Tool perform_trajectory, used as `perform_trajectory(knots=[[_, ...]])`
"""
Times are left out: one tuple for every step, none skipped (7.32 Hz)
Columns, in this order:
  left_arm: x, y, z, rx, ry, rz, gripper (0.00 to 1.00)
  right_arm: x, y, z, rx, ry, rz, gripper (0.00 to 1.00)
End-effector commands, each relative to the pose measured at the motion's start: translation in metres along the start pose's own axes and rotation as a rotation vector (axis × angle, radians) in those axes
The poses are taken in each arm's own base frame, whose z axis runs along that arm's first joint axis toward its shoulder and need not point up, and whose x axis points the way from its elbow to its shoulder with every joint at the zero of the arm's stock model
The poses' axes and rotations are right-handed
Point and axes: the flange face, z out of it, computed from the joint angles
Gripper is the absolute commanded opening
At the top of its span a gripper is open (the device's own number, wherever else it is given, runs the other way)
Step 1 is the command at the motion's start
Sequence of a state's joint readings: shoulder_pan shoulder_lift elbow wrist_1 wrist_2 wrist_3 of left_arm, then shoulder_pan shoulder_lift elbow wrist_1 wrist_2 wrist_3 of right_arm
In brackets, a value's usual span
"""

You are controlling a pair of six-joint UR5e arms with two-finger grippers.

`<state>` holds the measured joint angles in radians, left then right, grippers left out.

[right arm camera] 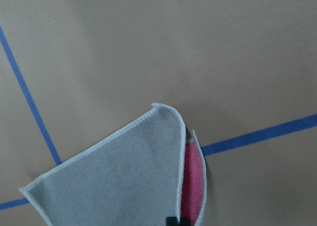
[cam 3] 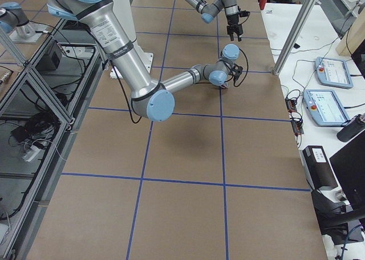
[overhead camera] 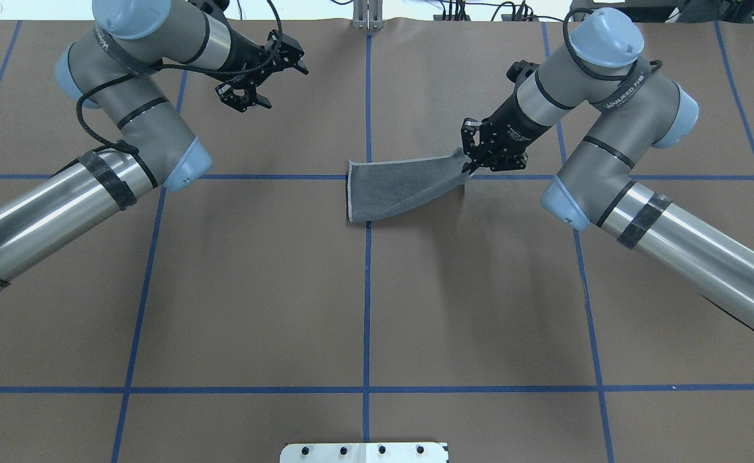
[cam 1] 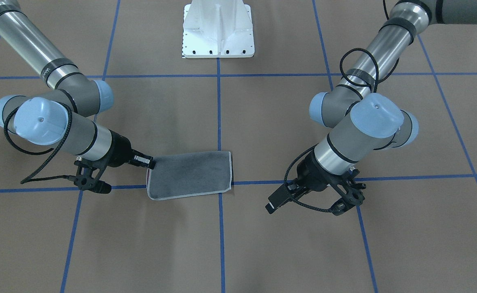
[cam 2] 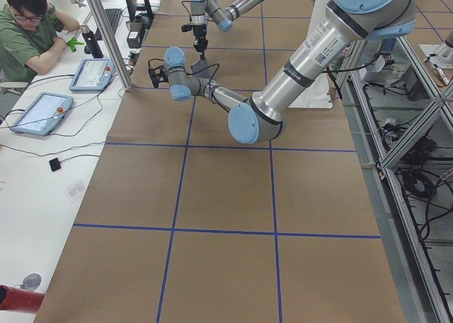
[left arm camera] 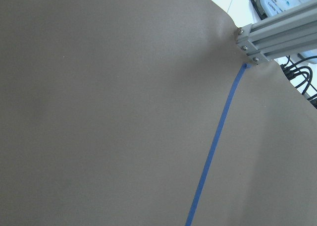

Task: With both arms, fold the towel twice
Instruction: 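Lift the held end and swing it toward the robot, laying the towel down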

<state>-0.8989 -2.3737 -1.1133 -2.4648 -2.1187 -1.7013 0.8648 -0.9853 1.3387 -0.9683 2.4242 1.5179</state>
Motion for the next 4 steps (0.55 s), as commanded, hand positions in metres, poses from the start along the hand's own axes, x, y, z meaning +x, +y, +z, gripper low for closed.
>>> perform_trajectory(knots=[[-0.002,-0.010,-0.006,0.006,-0.002,-0.004,1.00,0.003,0.047,0.000,-0.099,-0.018,-0.014,0.00],[-0.002,-0.011,-0.006,0.007,-0.003,0.016,1.00,-0.013,0.088,0.017,-0.158,-0.019,0.021,0.00],[-0.010,-0.015,-0.006,0.010,-0.011,0.012,1.00,-0.034,0.131,0.036,-0.206,-0.019,0.045,0.00],[-0.014,-0.017,-0.006,0.011,-0.015,0.028,1.00,-0.055,0.164,0.048,-0.223,-0.030,0.028,0.00]])
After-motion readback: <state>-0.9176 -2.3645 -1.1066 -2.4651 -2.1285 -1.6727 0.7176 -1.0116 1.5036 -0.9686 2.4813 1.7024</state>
